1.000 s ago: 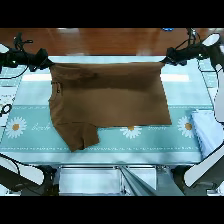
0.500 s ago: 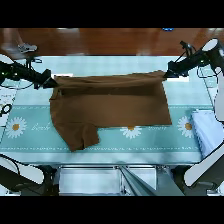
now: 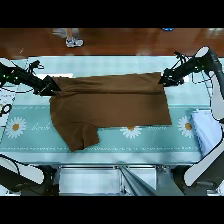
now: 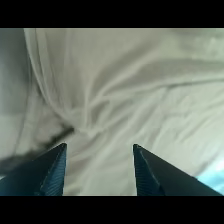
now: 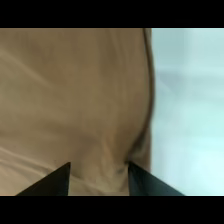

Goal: Fold the shirts.

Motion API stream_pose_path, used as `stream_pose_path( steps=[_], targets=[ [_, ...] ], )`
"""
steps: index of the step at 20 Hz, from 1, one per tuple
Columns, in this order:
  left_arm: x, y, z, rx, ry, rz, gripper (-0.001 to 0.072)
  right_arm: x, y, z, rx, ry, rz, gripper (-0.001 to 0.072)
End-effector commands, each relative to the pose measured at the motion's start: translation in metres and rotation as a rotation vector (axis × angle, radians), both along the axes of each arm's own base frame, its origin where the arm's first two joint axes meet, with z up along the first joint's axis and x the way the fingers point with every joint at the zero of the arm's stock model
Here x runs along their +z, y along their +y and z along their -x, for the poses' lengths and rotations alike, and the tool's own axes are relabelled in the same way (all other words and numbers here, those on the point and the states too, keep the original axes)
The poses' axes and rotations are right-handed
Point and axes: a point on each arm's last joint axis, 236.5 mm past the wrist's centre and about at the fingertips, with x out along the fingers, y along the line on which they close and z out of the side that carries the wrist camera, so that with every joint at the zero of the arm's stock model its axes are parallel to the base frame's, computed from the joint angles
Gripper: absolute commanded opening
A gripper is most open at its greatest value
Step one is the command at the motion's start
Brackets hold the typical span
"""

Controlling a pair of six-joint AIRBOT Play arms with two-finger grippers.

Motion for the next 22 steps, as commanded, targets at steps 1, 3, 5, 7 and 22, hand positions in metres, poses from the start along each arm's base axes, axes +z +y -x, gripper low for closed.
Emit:
stream_pose_path(
  steps=[1,3,5,7,22],
  targets=[
    [0.019,0.005,0.022,-0.028,0.048,0.028,0.0509,0.020,-0.020,0.010,-0.035,0.018,0.005,0.0418],
    [0.042,0.019,0.028,0.031,-0.006,0.004,0.0509,0.040,-0.044,0.021,-0.087,0.012,0.024,0.0418],
    [0.052,0.036,0.052,0.118,-0.051,-0.022,0.0509,0.046,-0.057,0.038,-0.157,-0.012,0.026,0.0419],
    [0.046,0.051,0.094,0.249,-0.060,-0.039,0.0509,0.037,-0.060,0.067,-0.230,-0.039,0.014,0.0419],
    [-0.034,-0.017,0.232,0.496,0.142,0.069,0.0509,0.033,-0.009,0.168,-0.428,-0.193,-0.221,0.0418]
  ],
)
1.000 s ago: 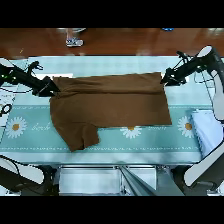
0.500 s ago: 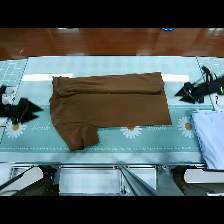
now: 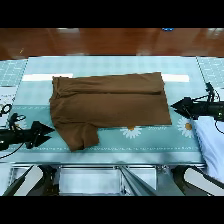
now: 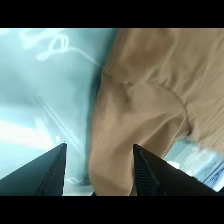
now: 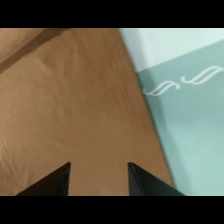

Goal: Fold the shirts.

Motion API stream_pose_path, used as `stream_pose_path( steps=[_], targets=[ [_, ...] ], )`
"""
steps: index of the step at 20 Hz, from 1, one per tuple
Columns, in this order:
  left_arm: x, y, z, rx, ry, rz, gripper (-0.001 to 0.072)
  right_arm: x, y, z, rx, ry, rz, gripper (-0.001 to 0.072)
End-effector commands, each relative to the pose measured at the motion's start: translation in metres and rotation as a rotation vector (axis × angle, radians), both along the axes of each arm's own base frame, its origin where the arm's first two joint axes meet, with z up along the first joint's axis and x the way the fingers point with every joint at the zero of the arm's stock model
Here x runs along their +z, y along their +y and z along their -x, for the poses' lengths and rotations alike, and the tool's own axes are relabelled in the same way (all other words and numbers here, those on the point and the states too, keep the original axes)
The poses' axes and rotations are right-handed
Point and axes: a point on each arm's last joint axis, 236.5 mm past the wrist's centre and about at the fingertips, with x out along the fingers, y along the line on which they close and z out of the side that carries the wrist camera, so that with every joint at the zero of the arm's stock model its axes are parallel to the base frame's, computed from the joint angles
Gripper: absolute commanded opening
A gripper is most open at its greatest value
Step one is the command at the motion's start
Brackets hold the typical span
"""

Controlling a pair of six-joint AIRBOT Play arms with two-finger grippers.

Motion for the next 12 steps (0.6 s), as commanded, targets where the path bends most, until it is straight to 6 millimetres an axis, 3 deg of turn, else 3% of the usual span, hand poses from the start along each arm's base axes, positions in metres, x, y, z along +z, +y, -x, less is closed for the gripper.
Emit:
stream_pose_path(
  steps=[1,5,7,8,9,12],
  targets=[
    [-0.019,-0.014,0.003,-0.043,0.051,-0.004,0.0509,0.006,0.006,0.000,-0.008,-0.026,-0.028,0.0418],
    [-0.033,-0.033,-0.022,-0.051,0.011,0.020,0.0509,0.007,0.009,0.001,-0.001,-0.025,-0.038,0.0418],
    [-0.041,-0.044,-0.023,-0.081,0.028,0.024,0.0500,0.006,0.008,0.000,-0.004,-0.027,-0.034,0.0418],
    [-0.042,-0.049,-0.022,-0.122,0.027,0.029,0.0235,0.006,0.006,0.000,-0.005,-0.027,-0.029,0.0418],
    [-0.038,-0.051,-0.024,-0.169,-0.001,0.032,0.0015,0.005,0.000,0.002,-0.019,-0.021,-0.031,0.0418],
    [-0.019,-0.047,-0.032,-0.206,-0.039,0.062,0.0015,-0.006,-0.031,0.024,-0.054,0.049,0.006,0.0418]
  ],
)
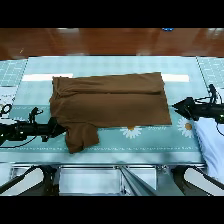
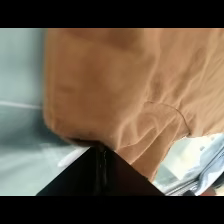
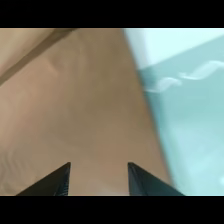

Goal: Fold the shirts.

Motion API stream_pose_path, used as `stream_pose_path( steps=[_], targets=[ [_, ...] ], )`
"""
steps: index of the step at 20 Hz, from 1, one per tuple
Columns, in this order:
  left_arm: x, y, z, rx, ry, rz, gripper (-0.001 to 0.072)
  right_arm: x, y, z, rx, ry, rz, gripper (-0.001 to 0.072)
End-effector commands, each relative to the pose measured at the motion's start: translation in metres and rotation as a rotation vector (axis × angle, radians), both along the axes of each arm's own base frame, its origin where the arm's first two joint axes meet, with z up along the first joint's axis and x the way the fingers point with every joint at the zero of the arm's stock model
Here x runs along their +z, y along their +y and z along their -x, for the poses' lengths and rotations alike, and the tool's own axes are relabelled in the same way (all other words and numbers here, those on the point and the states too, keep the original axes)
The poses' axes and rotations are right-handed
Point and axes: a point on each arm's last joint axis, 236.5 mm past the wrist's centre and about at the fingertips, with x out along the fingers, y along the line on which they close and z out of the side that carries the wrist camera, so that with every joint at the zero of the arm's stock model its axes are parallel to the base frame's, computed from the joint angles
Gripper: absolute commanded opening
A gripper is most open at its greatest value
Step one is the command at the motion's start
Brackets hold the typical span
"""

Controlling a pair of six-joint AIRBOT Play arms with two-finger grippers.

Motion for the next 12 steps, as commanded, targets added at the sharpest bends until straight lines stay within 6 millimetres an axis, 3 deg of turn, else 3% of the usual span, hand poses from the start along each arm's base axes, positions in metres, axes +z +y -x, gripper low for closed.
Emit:
stream_pose_path(
  steps=[1,3,4,9,12],
  targets=[
    [0.017,-0.003,-0.009,-0.053,-0.038,0.042,0.0015,-0.021,-0.035,0.034,-0.027,0.132,0.074,0.0418],
    [0.019,-0.002,-0.012,-0.053,-0.046,0.042,0.0015,-0.036,-0.045,0.067,-0.022,0.287,0.118,0.0418],
    [0.019,-0.002,-0.012,-0.057,-0.046,0.041,0.0015,-0.035,-0.041,0.071,-0.012,0.298,0.102,0.0418],
    [0.018,-0.001,-0.013,-0.063,-0.057,0.033,0.0015,-0.046,-0.008,0.069,0.069,0.329,0.034,0.0418],
    [0.018,-0.001,-0.013,-0.065,-0.058,0.033,0.0015,-0.059,0.017,0.044,0.074,0.301,-0.015,0.0418]
  ],
)
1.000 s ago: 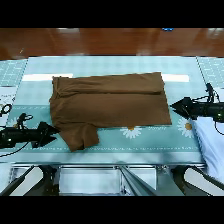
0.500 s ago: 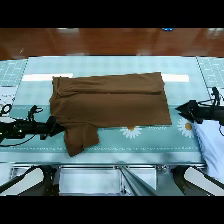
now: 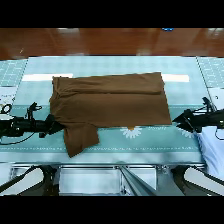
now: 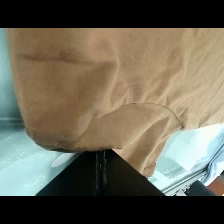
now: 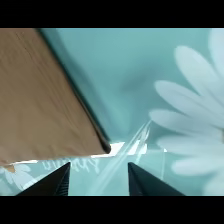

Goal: Fold the shirts.

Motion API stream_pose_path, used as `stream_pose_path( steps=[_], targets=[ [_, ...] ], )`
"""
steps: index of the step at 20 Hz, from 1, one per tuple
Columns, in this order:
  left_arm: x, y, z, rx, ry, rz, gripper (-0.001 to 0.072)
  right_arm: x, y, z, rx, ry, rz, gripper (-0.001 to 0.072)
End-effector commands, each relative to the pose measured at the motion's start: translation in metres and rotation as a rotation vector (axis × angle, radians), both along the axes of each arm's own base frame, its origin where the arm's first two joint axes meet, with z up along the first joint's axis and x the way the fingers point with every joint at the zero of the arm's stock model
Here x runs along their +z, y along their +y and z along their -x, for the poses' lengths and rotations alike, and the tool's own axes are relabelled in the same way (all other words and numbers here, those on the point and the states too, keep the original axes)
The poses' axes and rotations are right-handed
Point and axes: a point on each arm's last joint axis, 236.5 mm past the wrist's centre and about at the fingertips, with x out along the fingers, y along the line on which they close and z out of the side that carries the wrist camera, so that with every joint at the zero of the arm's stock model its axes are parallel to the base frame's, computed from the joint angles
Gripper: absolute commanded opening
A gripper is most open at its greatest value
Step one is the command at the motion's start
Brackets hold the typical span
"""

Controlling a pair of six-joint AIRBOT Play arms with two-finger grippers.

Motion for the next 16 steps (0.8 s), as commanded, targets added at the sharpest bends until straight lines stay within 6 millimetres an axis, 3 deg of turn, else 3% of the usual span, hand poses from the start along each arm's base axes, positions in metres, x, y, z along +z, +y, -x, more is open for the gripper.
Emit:
stream_pose_path(
  steps=[1,4,5,6,7,11,16],
  targets=[
    [0.001,0.000,0.000,-0.005,-0.004,0.002,0.0015,-0.011,0.027,-0.022,0.009,-0.019,-0.059,0.0418],
    [0.000,0.001,-0.002,-0.004,-0.011,-0.004,0.0015,-0.014,0.042,-0.040,0.034,-0.031,-0.079,0.0395],
    [0.000,0.002,-0.003,-0.001,-0.013,-0.008,0.0015,-0.012,0.047,-0.047,0.058,-0.044,-0.078,0.0356],
    [-0.001,0.002,-0.003,0.001,-0.015,-0.011,0.0015,-0.008,0.052,-0.052,0.103,-0.070,-0.071,0.0139],
    [-0.001,0.003,-0.004,0.003,-0.016,-0.013,0.0015,-0.002,0.056,-0.057,0.153,-0.105,-0.064,0.0026],
    [0.018,0.009,-0.022,-0.029,-0.080,-0.021,0.0015,0.028,0.056,-0.075,0.241,-0.176,-0.057,0.0026],
    [0.070,0.041,-0.094,-0.014,-0.265,-0.119,0.0014,0.069,0.045,-0.128,0.281,-0.324,0.032,0.0025]
  ],
)
